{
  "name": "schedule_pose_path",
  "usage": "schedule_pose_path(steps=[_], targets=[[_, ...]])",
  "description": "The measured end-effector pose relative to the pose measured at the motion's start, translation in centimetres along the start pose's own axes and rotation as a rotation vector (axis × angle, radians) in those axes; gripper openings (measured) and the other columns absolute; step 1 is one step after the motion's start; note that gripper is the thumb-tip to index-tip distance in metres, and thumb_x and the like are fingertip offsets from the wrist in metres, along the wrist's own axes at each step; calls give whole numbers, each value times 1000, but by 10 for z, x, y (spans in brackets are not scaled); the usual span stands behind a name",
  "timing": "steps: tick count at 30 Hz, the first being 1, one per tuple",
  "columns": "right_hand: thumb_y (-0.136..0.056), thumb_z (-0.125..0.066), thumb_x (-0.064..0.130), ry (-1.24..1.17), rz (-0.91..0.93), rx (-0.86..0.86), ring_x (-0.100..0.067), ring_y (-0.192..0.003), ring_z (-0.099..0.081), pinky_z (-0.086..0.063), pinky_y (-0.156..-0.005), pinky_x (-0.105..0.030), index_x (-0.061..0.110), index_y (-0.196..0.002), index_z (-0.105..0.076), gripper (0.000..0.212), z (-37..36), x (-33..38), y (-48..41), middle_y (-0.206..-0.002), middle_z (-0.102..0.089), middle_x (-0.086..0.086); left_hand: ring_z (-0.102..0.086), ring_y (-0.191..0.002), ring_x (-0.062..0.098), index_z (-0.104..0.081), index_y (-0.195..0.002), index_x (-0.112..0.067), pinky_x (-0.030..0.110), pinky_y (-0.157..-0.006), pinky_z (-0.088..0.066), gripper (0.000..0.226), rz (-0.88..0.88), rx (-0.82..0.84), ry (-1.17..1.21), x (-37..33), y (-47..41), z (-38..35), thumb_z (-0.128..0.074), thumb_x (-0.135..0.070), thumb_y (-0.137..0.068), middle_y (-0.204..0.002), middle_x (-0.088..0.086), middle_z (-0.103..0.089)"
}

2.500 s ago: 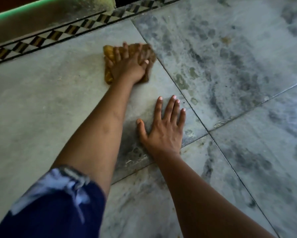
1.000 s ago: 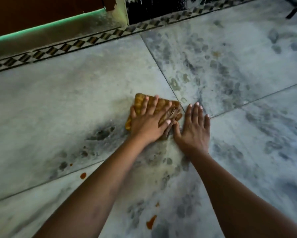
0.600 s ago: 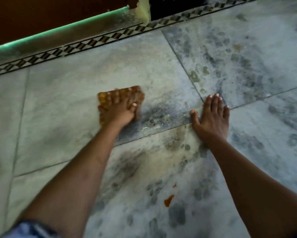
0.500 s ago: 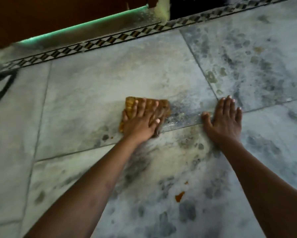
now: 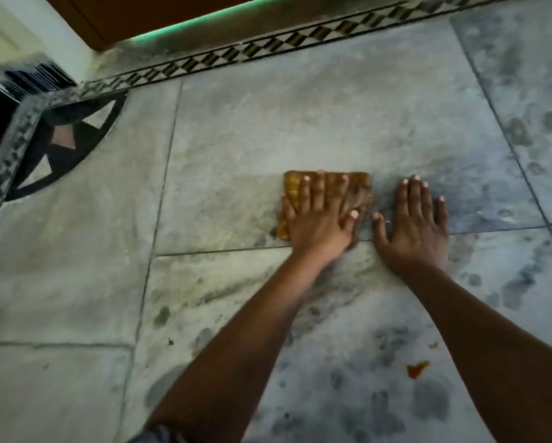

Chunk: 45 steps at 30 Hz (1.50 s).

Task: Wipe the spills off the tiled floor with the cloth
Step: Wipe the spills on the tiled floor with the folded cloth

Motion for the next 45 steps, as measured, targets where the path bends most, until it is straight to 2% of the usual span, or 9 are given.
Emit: schedule_pose_path(steps=[6, 12, 16, 20, 24, 28, 34, 41, 45], targets=[[-88, -15, 52, -11, -8, 10, -22, -146, -2, 1, -118, -40, 6, -150, -8, 77, 2, -2, 0, -158, -5, -12, 13, -145, 21, 4, -147, -42, 55, -112, 8, 57, -53, 54, 6, 61, -42, 22, -18, -57, -96, -158, -5, 15], [-88, -17, 51, -25, -6, 1, -24, -146, -5, 0, -118, -41, 5, -149, -11, 77, 3, 1, 0, -157, -8, -14, 7, -146, 25, -1, -150, -31, 55, -114, 1, 63, 447, -50, 127, 203, -37, 35, -22, -55, -96, -159, 1, 7], [-88, -16, 51, -19, -12, 8, -26, -145, -7, -1, -118, -42, 4, -149, -11, 77, 5, 2, 1, -157, -10, -15, 7, -145, 30, 0, -150, -27, 58, -113, 3, 62, 623, -158, 150, 156, 29, 13, -21, -51, -97, -159, 8, 2], [-89, -17, 50, -6, -12, 19, -25, -146, -5, 0, -118, -41, 5, -149, -10, 75, 4, 1, 0, -157, -9, -14, 7, -144, 37, 1, -150, -27, 58, -111, 8, 60, 311, -103, 69, 61, 4, 10, -15, -50, -97, -158, 12, 3], [-91, -18, 50, 8, -6, 37, -23, -146, -1, 3, -118, -40, 7, -150, -6, 74, 0, 1, -1, -158, -5, -12, 8, -145, 31, -2, -148, -39, 59, -112, 5, 58, 48, -6, 33, 48, -82, 29, -22, -55, -96, -159, -1, 7], [-92, -19, 51, 10, -11, 46, -23, -146, 0, 3, -118, -40, 7, -150, -4, 74, 1, -1, -1, -158, -3, -12, 0, -146, 26, -7, -148, -39, 54, -115, 2, 60, 183, -20, 52, 139, -127, 46, -24, -58, -94, -160, -1, 2], [-91, -20, 51, -6, -11, 46, -25, -146, -2, 2, -118, -41, 5, -150, -6, 75, -1, 0, 0, -158, -4, -14, -3, -145, 27, -7, -150, -33, 58, -112, -9, 61, 486, -131, 92, 250, -23, 38, -27, -52, -96, -159, 4, -2], [-90, -20, 50, -26, 16, 19, -25, -146, -2, 2, -117, -42, 5, -149, -7, 75, 0, 0, 0, -158, -5, -14, -20, -143, 30, -23, -147, -31, 51, -106, -29, 67, -68, -145, -48, 197, 61, 12, -25, -59, -86, -156, 5, -21], [-91, -20, 50, -8, 24, 41, -25, -146, 1, 5, -116, -40, 5, -150, -5, 75, -1, -2, -3, -158, -2, -13, -30, -139, 26, -31, -146, -30, 45, -107, -34, 55, 187, -228, 94, 249, 34, 31, -43, -45, -95, -154, 3, -28]])
Point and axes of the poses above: each hand's wrist, its own y-axis away from the middle knuckle, its own z-axis out of the back of the hand, x = y × z, the point moved 6 cm from there along -y, towards the middle knuckle
